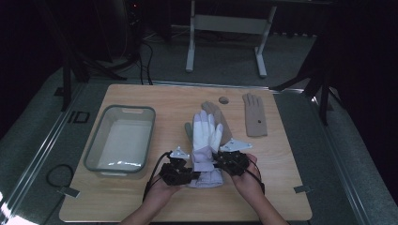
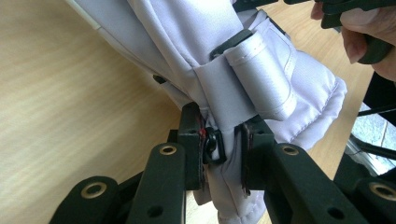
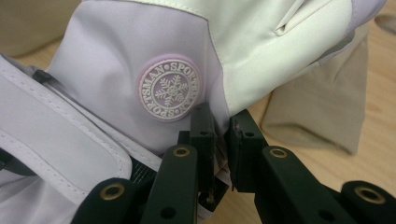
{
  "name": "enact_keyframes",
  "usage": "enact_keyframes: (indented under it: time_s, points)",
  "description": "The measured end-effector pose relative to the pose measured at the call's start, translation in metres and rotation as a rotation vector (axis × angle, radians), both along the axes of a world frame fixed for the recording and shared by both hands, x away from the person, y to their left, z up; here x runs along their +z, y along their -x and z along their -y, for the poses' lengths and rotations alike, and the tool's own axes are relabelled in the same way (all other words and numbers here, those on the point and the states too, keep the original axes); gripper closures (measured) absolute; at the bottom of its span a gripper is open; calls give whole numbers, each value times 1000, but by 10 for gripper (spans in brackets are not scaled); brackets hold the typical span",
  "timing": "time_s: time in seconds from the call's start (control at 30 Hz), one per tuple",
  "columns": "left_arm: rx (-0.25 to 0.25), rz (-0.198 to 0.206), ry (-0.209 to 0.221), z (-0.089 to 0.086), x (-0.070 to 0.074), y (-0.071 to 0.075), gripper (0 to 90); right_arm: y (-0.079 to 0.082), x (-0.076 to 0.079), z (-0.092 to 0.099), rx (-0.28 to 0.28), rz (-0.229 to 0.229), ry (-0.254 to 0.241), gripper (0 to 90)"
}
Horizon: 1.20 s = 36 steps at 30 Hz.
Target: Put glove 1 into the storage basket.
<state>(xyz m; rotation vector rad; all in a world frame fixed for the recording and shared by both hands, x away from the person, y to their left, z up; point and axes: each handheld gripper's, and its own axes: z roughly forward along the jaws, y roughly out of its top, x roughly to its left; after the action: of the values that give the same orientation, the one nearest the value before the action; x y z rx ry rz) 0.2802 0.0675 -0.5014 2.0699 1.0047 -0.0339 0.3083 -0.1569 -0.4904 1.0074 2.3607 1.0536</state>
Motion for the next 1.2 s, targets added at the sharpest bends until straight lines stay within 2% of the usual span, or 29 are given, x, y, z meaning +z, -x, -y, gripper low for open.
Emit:
enact_keyframes:
  time_s: [0.5, 0.73, 0.93, 1.2]
  points:
    - [0, 14, -24, -33, 34, -14, 748, -16, 33, -30, 23, 19, -31, 816]
    - [4, 9, -44, -51, 45, -18, 748, -22, 41, -48, 45, 21, -31, 816]
    - [15, 27, -59, -72, 59, -20, 748, -26, 53, -67, 65, 33, -46, 816]
    - [47, 33, -75, -107, 76, -21, 748, -34, 68, -102, 97, 50, -60, 815]
